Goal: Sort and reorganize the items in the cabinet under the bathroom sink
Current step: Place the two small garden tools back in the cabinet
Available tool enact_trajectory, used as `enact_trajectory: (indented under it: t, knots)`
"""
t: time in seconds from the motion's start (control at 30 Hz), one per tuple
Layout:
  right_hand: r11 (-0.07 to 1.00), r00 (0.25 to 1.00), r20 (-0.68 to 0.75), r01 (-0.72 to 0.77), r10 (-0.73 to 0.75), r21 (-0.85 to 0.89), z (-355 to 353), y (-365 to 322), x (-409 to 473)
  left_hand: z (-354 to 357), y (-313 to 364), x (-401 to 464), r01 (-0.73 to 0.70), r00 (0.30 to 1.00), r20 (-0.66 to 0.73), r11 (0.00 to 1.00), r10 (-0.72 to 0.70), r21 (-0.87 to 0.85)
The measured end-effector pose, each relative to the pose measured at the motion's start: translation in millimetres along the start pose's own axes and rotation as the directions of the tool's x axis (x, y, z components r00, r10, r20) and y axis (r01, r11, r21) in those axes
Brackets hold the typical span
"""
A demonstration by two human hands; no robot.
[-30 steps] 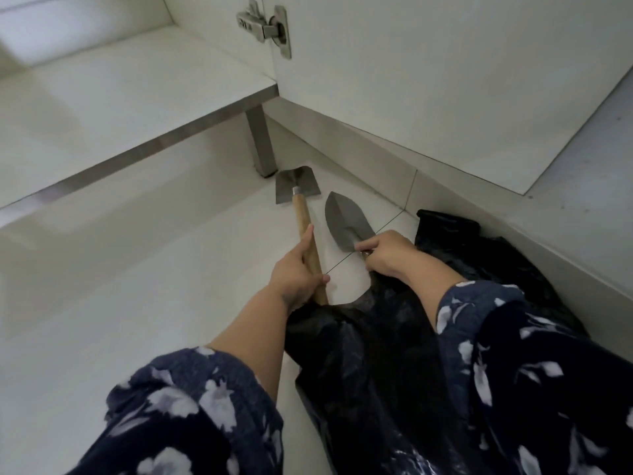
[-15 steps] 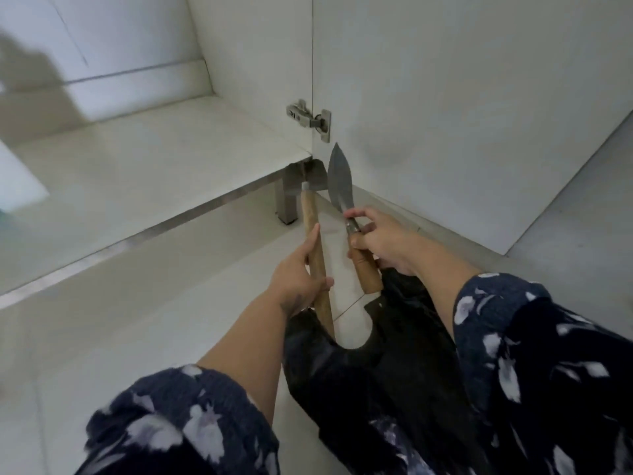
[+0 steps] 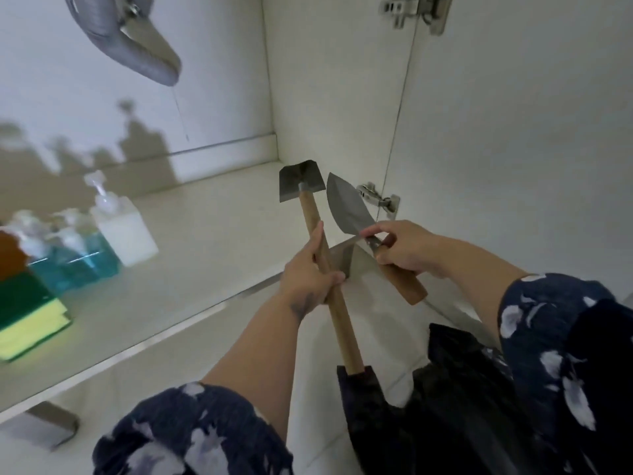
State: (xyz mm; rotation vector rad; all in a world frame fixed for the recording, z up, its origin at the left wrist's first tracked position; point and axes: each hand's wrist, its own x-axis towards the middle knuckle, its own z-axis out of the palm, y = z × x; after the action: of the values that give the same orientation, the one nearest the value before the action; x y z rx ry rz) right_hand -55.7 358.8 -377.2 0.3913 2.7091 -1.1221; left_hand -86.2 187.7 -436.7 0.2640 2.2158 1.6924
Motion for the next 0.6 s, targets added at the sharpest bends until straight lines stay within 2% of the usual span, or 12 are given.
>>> enact_trajectory:
  t: [0.23,0.6]
  knots:
    - [0.935,0.994,0.070,0.102,-0.083,-0.339,22,-40,103,-43,-4,91,0.150,0.985,-0.073,0.987,-0.153,-0.051]
    - [0.893,0.997,0.066,0.063,-0.037,-0.446,50,-67,315,-107,-11,272,0.217,0.973,-0.078,0.976,-0.217,-0.015]
